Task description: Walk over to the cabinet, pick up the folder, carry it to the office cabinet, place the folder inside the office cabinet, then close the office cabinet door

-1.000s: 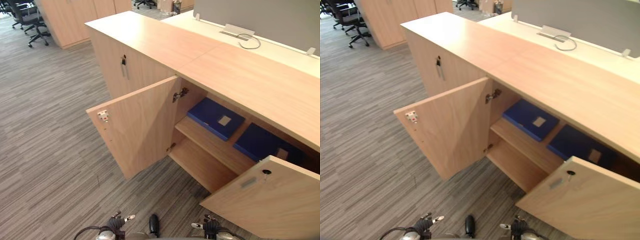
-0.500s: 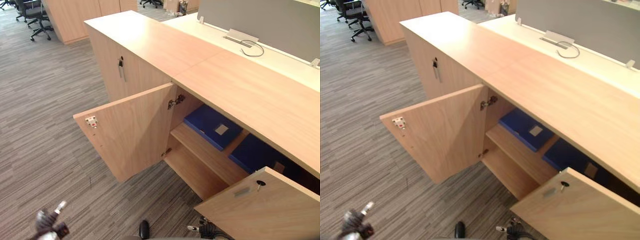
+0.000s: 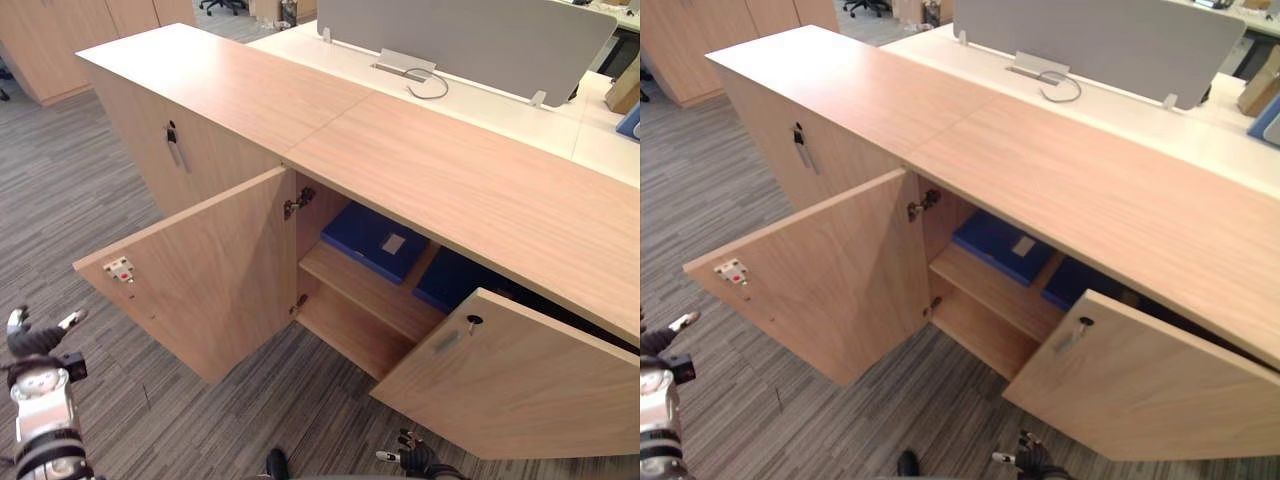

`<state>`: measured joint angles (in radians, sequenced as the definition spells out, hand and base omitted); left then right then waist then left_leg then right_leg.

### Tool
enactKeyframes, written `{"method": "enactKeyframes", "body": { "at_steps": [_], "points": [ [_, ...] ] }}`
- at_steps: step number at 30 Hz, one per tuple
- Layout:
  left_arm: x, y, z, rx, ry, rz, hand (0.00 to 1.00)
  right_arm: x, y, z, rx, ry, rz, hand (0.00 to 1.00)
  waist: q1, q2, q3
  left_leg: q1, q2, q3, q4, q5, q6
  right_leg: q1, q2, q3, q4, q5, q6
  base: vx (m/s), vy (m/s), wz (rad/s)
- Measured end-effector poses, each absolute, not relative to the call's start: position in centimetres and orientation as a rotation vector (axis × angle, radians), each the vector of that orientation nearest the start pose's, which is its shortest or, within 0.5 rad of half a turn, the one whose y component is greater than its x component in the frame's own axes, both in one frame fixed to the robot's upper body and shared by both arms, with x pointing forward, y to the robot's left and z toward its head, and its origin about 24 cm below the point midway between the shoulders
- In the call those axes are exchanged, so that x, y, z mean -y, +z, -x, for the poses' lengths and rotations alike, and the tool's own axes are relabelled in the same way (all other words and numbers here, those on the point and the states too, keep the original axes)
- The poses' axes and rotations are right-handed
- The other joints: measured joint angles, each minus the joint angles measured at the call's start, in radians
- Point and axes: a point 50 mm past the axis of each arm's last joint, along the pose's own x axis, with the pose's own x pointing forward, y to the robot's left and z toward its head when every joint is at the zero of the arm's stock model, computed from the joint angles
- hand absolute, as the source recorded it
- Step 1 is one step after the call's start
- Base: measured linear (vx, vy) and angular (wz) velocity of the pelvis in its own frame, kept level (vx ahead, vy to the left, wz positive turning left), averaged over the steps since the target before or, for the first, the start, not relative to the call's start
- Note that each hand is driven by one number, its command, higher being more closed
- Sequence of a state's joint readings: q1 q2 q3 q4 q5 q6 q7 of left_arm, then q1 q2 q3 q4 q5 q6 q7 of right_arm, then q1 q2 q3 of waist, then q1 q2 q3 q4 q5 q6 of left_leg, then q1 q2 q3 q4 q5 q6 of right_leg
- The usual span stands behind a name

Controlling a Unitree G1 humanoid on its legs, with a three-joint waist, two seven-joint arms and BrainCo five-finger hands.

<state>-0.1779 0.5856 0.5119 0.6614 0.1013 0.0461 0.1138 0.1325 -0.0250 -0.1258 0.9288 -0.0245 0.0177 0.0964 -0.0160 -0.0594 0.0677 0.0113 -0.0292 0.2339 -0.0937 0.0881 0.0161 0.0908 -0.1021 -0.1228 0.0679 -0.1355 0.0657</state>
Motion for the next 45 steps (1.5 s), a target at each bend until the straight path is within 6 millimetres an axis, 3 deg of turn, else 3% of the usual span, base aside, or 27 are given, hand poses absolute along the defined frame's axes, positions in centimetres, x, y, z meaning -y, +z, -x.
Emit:
{"method": "enactKeyframes", "body": {
  "at_steps": [5, 16, 22, 27, 30, 32, 33, 34, 36, 38, 40, 42, 45],
  "points": [
    [-38.6, 2.9, -24.7, -0.457, 0.57, -0.502, 0.0, 17.5, -15.6, -10.0, -1.057, -0.055, -0.081, 0.0, -0.011, -0.004, 0.005, 0.018, 0.004, 0.03, 0.004, -0.004, -0.004, 0.0, 0.002, 0.019, 0.009, 0.0, 0.0, 0.02, -0.004, -0.18],
    [-38.4, 3.9, -26.1, -0.486, 0.505, -0.634, 0.0, 17.4, -15.4, -10.0, -1.04, -0.033, -0.068, 0.0, 0.002, 0.003, 0.016, 0.026, 0.013, 0.053, 0.001, 0.006, -0.004, -0.026, 0.005, 0.045, 0.048, 0.001, -0.002, -0.07, -0.013, -0.08],
    [-35.6, 3.1, -27.2, -0.453, 0.397, -0.672, 0.0, 17.4, -15.3, -10.0, -1.032, -0.028, -0.068, 0.0, 0.01, 0.009, 0.022, 0.017, -0.001, 0.037, 0.0, 0.008, -0.007, -0.034, -0.008, 0.038, 0.063, -0.001, 0.001, -0.09, 0.019, 0.09],
    [-29.7, 1.5, -26.1, -0.346, 0.214, -0.682, 0.0, 17.5, -15.5, -9.7, -1.047, -0.031, -0.068, 0.0, 0.031, 0.011, 0.019, 0.0, -0.026, 0.004, 0.0, 0.011, -0.005, -0.034, -0.036, -0.006, 0.069, -0.008, 0.012, -0.01, 0.028, 0.28],
    [-25.3, -0.6, -23.8, -0.337, 0.048, -0.632, 0.0, 17.3, -15.6, -9.7, -1.057, -0.025, -0.071, 0.0, 0.047, 0.012, 0.015, 0.0, -0.039, 0.0, 0.0, 0.011, 0.001, -0.034, -0.049, -0.01, 0.077, -0.012, 0.019, 0.02, 0.031, 0.09],
    [-21.3, -2.2, -21.8, -0.347, -0.128, -0.56, 0.0, 17.1, -15.7, -9.6, -1.064, -0.016, -0.069, 0.0, 0.056, 0.015, 0.002, -0.008, -0.046, -0.003, 0.0, 0.01, 0.002, -0.039, -0.056, -0.013, 0.075, -0.013, 0.022, 0.01, 0.025, 0.05],
    [-20.2, -2.6, -21.2, -0.354, -0.182, -0.532, 0.0, 17.1, -15.7, -9.6, -1.067, -0.016, -0.069, 0.0, 0.057, 0.016, -0.001, -0.009, -0.048, -0.005, 0.0, 0.011, 0.002, -0.039, -0.057, -0.015, 0.074, -0.013, 0.022, 0.01, 0.013, 0.06],
    [-17.4, -3.5, -19.5, -0.37, -0.328, -0.467, 0.0, 17.2, -15.8, -9.4, -1.079, -0.015, -0.068, 0.0, 0.056, 0.017, -0.009, -0.01, -0.049, -0.005, 0.0, 0.011, 0.005, -0.038, -0.059, -0.019, 0.07, -0.013, 0.024, 0.0, 0.0, 0.0],
    [-14.5, -4.1, -18.4, -0.373, -0.442, -0.38, 0.0, 17.1, -15.9, -9.4, -1.089, -0.005, -0.06, 0.0, 0.056, 0.021, -0.016, -0.012, -0.049, -0.005, 0.0, 0.012, 0.007, -0.036, -0.058, -0.022, 0.062, -0.01, 0.028, 0.0, 0.0, 0.0],
    [-10.1, -4.4, -16.8, -0.36, -0.645, -0.274, 0.0, 16.8, -16.0, -9.7, -1.094, 0.032, -0.036, 0.0, 0.044, 0.022, -0.021, -0.012, -0.046, -0.009, 0.0, 0.016, 0.012, -0.033, -0.056, -0.03, 0.058, -0.009, 0.029, 0.0, -0.016, 0.01],
    [-7.1, -4.1, -16.6, -0.332, -0.701, -0.181, 0.0, 16.7, -16.0, -9.9, -1.095, 0.033, -0.035, 0.0, 0.032, 0.019, -0.023, -0.013, -0.041, -0.016, 0.0, 0.02, 0.018, -0.031, -0.05, -0.036, 0.054, -0.009, 0.029, 0.0, -0.054, 0.04],
    [-5.3, -3.5, -16.2, -0.285, -0.809, -0.155, 0.0, 16.5, -16.0, -10.1, -1.089, 0.058, -0.009, 0.0, 0.026, 0.021, -0.026, -0.012, -0.033, -0.016, 0.0, 0.023, 0.021, -0.03, -0.041, -0.036, 0.051, -0.008, 0.028, 0.02, -0.075, -0.02],
    [-4.6, -4.5, -14.6, -0.321, -0.87, -0.148, 0.0, 16.4, -15.8, -10.5, -1.079, 0.096, 0.036, 0.0, 0.024, 0.023, -0.029, -0.007, -0.015, 0.004, 0.005, 0.023, 0.021, -0.036, -0.029, -0.038, 0.065, -0.008, 0.027, 0.03, -0.074, -0.14]
  ]
}}
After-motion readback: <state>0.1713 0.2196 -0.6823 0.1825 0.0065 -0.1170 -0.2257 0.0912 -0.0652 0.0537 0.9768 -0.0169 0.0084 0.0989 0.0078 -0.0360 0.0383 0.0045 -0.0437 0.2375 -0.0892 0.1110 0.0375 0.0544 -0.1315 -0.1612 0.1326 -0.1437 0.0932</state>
